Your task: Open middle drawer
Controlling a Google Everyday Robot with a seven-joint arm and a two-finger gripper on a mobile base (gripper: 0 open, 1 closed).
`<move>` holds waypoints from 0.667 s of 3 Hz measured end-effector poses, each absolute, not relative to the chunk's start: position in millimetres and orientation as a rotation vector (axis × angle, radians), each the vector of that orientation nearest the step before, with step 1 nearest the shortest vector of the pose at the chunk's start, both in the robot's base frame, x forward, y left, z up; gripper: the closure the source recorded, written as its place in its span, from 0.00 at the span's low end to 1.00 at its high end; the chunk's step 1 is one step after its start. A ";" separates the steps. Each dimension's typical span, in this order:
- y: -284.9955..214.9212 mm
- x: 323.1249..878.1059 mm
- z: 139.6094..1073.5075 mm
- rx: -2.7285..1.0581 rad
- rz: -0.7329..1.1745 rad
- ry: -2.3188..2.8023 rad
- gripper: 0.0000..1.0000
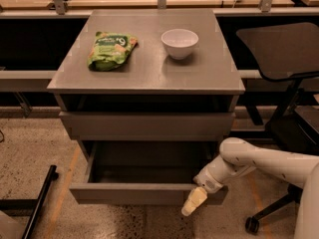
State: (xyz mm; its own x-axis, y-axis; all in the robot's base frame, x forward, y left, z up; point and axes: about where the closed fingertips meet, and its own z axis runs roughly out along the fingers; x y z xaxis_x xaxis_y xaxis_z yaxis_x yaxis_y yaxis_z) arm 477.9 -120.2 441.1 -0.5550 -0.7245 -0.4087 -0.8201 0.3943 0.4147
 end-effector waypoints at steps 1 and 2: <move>-122.2 447.1 449.4 -1.348 0.947 2.605 0.00; -121.0 447.0 448.6 -1.365 0.954 2.597 0.00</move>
Offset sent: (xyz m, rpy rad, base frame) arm -0.0264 -0.0020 0.0076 -0.0268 0.0982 -0.0211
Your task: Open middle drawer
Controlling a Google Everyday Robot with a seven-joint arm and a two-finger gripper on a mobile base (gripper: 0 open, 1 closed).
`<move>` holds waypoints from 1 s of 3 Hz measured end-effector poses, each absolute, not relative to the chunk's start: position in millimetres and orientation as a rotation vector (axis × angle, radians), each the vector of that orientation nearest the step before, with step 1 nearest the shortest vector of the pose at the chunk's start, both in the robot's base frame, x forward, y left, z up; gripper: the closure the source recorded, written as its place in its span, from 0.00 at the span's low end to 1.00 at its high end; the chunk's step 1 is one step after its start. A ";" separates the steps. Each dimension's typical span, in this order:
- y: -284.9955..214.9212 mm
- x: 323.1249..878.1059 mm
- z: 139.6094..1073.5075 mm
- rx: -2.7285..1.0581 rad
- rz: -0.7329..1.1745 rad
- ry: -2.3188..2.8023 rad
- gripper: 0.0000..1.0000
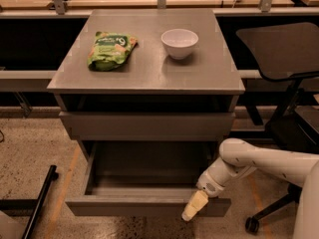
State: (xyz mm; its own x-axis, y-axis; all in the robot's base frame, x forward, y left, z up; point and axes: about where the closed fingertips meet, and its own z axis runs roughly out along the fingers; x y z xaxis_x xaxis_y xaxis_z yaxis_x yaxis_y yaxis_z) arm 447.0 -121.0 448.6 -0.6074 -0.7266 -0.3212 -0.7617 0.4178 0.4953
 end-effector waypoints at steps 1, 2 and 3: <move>-116.9 445.7 451.2 -1.405 0.965 2.594 0.00; -121.6 425.0 444.3 -1.371 1.035 2.651 0.00; -125.4 403.8 435.3 -1.343 1.113 2.721 0.00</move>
Offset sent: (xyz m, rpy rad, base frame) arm -0.0473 -0.0091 -0.0107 0.0024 0.1758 -0.0184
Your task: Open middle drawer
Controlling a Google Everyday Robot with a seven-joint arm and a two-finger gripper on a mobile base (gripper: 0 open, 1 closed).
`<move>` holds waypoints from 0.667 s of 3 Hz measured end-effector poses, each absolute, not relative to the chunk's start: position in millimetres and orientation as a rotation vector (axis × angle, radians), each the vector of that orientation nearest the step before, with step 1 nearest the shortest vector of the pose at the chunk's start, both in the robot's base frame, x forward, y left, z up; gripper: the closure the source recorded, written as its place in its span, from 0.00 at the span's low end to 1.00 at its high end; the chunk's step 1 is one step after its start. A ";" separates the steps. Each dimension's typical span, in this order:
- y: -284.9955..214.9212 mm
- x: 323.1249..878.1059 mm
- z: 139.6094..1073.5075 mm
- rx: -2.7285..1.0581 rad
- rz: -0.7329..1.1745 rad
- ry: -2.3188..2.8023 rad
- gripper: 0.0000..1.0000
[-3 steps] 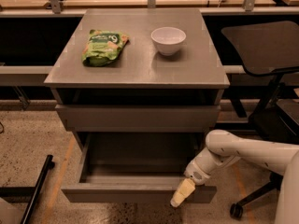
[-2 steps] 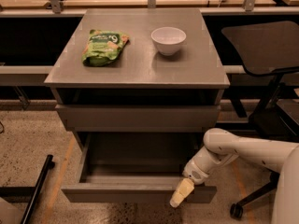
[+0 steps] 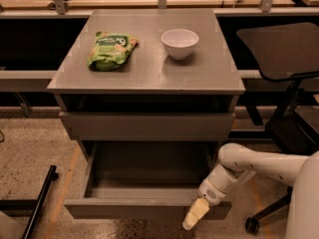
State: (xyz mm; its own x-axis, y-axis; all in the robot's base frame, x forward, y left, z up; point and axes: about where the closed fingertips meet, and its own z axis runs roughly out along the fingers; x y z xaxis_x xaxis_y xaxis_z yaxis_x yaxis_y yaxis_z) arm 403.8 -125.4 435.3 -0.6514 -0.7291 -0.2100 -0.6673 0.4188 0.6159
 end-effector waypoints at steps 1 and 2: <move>-125.4 403.8 437.9 1.268 -1.050 -2.569 0.00; -124.9 415.6 457.4 1.361 -0.947 -2.608 0.00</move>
Offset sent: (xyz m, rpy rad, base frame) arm 0.0410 -0.0008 0.0674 -0.1438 -0.2540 0.0875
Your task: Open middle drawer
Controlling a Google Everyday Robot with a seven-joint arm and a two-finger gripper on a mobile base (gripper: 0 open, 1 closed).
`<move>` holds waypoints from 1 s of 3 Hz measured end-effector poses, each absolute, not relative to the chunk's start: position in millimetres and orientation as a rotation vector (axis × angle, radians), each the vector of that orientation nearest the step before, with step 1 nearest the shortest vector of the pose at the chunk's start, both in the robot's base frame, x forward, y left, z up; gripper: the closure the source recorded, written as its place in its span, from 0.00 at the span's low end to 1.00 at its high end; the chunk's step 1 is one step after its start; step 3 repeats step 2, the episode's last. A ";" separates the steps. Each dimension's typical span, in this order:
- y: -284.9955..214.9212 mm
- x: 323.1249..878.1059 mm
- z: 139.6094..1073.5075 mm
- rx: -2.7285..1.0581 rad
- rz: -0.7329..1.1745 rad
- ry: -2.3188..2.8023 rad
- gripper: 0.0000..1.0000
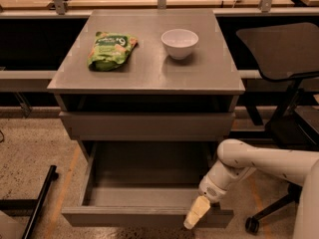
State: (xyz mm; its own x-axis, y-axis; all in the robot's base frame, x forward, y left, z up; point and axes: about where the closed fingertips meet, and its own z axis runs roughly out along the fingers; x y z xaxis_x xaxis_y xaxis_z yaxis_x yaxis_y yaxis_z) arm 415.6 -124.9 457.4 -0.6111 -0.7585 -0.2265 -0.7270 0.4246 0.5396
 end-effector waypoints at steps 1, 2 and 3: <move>-124.4 431.7 489.0 1.490 -0.845 -2.681 0.00; -124.5 434.3 493.6 1.500 -0.834 -2.690 0.00; -124.5 434.3 493.6 1.500 -0.834 -2.690 0.00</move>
Offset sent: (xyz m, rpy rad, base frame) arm 0.0144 0.0005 0.0284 -0.0246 -0.1174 0.0206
